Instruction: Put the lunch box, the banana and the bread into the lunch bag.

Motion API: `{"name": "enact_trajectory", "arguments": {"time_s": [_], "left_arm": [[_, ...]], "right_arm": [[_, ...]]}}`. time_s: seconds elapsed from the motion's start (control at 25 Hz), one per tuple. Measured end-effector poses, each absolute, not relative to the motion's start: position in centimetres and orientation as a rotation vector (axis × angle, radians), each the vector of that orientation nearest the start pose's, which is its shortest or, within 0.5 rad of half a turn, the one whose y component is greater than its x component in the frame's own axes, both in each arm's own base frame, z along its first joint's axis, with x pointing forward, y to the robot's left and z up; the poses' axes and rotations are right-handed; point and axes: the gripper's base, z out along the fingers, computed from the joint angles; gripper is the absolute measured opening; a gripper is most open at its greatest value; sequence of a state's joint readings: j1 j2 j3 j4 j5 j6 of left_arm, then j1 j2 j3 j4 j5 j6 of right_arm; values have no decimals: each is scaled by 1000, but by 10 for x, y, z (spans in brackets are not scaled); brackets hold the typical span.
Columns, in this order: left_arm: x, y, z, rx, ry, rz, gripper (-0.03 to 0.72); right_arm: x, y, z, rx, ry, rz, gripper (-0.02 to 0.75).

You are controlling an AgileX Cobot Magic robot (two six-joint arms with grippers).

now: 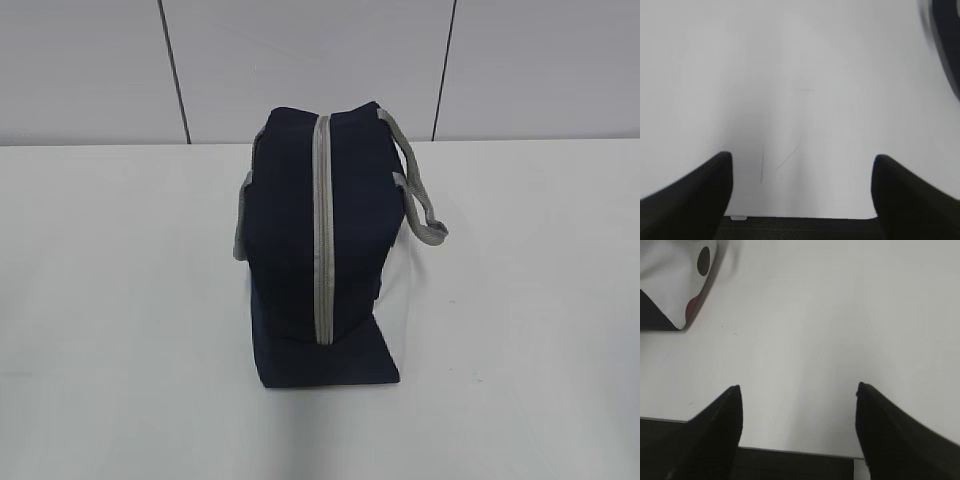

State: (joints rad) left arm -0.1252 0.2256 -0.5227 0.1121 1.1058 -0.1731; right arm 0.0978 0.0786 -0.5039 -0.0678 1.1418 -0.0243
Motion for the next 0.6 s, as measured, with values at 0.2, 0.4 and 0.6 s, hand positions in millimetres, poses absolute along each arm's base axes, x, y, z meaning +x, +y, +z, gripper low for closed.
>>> {"name": "enact_trajectory", "arguments": {"time_s": [0.2, 0.4, 0.6], "left_arm": [[18, 8, 280, -93, 2230, -3, 560], [3, 9, 280, -112, 2139, -8, 560], [-11, 10, 280, -126, 2050, -12, 560]], "right_arm": [[-9, -6, 272, -109, 2112, -46, 524], [-11, -6, 272, -67, 2102, -71, 524], [-11, -6, 272, -67, 2102, -71, 524]]}}
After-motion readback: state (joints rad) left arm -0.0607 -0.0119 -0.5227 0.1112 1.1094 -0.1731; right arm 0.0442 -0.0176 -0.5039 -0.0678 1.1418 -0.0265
